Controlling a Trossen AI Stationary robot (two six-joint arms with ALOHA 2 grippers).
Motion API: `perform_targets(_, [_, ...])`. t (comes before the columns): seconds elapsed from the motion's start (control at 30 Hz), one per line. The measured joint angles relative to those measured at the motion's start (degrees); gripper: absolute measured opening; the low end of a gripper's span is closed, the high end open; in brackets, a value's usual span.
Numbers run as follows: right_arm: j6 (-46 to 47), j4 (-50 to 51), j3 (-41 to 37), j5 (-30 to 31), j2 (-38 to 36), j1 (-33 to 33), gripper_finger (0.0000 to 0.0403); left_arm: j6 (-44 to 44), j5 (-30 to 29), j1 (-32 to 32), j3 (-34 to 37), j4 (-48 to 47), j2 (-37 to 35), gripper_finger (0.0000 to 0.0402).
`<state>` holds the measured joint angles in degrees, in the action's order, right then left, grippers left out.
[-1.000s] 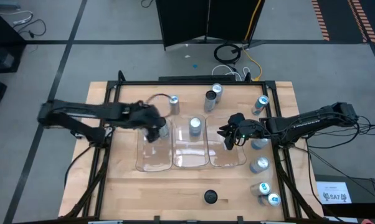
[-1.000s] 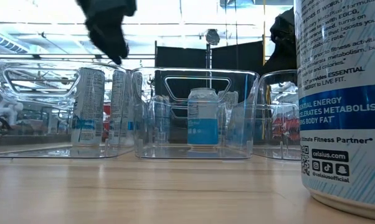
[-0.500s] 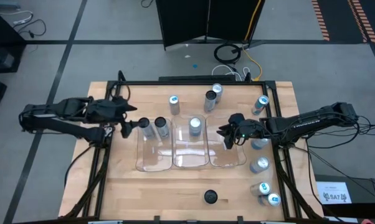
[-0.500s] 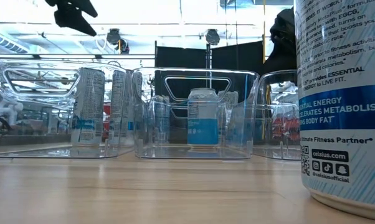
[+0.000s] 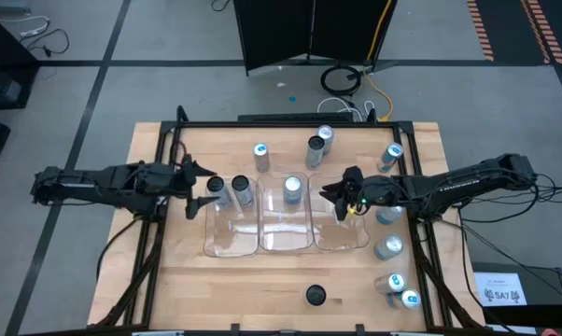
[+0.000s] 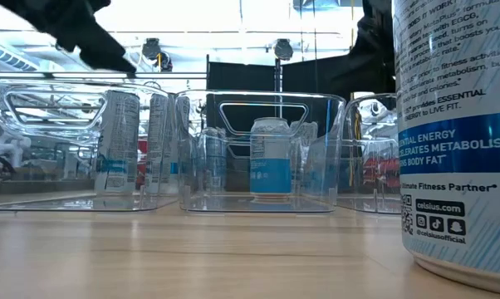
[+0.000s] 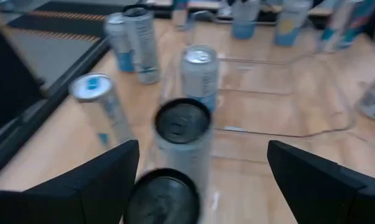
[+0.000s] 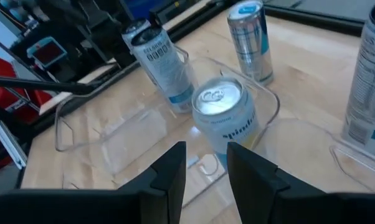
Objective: Sort soda cans
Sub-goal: Put the top left silver soda can into the right transparent bin
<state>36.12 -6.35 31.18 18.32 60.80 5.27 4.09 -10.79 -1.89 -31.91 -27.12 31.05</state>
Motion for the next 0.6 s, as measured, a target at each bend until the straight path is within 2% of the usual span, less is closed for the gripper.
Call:
perform_targets(0.1, [-0.6,-3.2,0.0,0.0,0.0,0.0,0.0107,-0.2,3.2,0.0,5.8,5.4,-4.4,0.0363])
perform_targets(0.23, [-2.6,-12.2,0.0,-0.2,0.0,-1.0,0.0107,-0.4,3.7,0.0,11.7,11.7,-8.6,0.0363])
perform_targets(0.4, [-9.4,-22.0,0.1,-0.1,0.0,-3.0,0.0107,-0.4,3.7,0.0,14.7,13.8,-11.1,0.0363])
perform_targets(0.5, [-10.9,-20.8,2.7,-0.5,0.5,-4.2,0.0107,-0.4,5.5,0.0,15.4,13.8,-11.7,0.0363])
perform_targets(0.6, [-13.2,-14.3,8.5,-0.6,2.6,-5.0,0.0107,-0.4,6.9,0.0,15.5,13.8,-13.3,0.0363])
